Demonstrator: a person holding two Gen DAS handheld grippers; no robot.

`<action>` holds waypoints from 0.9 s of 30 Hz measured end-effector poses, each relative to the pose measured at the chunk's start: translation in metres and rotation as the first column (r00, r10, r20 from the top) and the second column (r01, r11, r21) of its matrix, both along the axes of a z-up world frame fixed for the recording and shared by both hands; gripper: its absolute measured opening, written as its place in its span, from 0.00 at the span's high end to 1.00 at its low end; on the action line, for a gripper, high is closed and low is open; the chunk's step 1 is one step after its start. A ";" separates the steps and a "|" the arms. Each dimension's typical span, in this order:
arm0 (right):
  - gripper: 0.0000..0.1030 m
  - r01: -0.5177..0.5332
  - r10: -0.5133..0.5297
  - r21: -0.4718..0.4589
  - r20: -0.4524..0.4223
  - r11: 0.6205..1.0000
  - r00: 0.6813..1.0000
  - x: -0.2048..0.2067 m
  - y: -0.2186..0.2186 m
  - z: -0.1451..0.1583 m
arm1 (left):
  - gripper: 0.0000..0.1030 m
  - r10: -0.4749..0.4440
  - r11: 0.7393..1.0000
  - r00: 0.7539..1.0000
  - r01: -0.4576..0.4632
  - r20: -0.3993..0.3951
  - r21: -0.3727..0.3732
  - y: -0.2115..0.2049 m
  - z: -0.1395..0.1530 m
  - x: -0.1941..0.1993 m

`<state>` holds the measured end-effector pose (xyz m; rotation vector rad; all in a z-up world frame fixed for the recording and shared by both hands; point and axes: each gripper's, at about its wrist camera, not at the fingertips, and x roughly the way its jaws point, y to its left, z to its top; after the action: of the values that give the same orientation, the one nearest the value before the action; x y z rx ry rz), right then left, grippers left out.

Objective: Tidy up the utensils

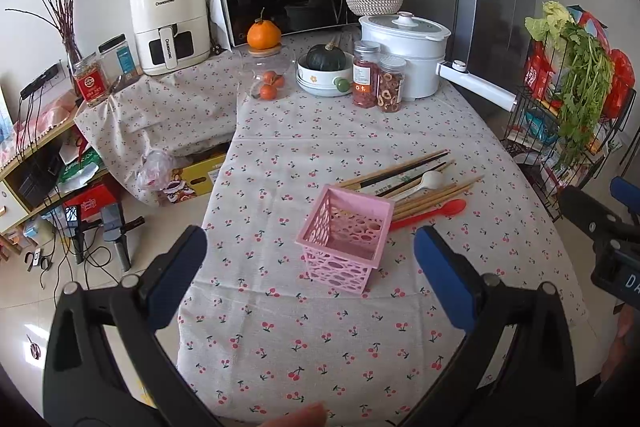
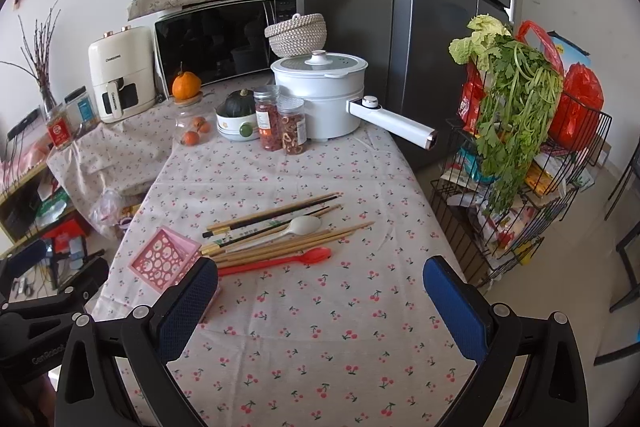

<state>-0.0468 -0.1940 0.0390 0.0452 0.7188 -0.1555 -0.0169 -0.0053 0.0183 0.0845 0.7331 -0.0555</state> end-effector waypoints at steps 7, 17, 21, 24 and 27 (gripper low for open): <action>0.00 -0.001 0.001 0.001 0.001 1.000 1.000 0.000 0.002 0.000 | 0.00 0.003 1.000 1.000 -0.003 -0.001 -0.003 0.002 0.000 0.001; 0.00 0.000 0.000 -0.001 0.002 1.000 1.000 0.001 0.001 0.001 | 0.00 0.003 1.000 1.000 -0.003 -0.008 -0.005 0.004 0.000 0.001; 0.00 0.001 -0.001 -0.001 0.002 1.000 1.000 0.001 0.001 0.001 | 0.00 0.003 1.000 1.000 -0.003 -0.009 -0.005 0.005 0.000 0.001; 0.00 0.001 -0.001 0.000 0.001 1.000 1.000 0.001 0.002 0.001 | 0.00 0.003 1.000 1.000 -0.003 -0.008 -0.006 0.004 0.000 0.001; 0.00 0.001 -0.001 -0.002 0.002 1.000 1.000 0.001 0.001 0.001 | 0.00 0.002 1.000 1.000 -0.002 -0.009 -0.006 0.004 -0.001 0.000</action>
<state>-0.0460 -0.1926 0.0398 0.0441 0.7162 -0.1571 -0.0165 -0.0012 0.0175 0.0773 0.7423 -0.0562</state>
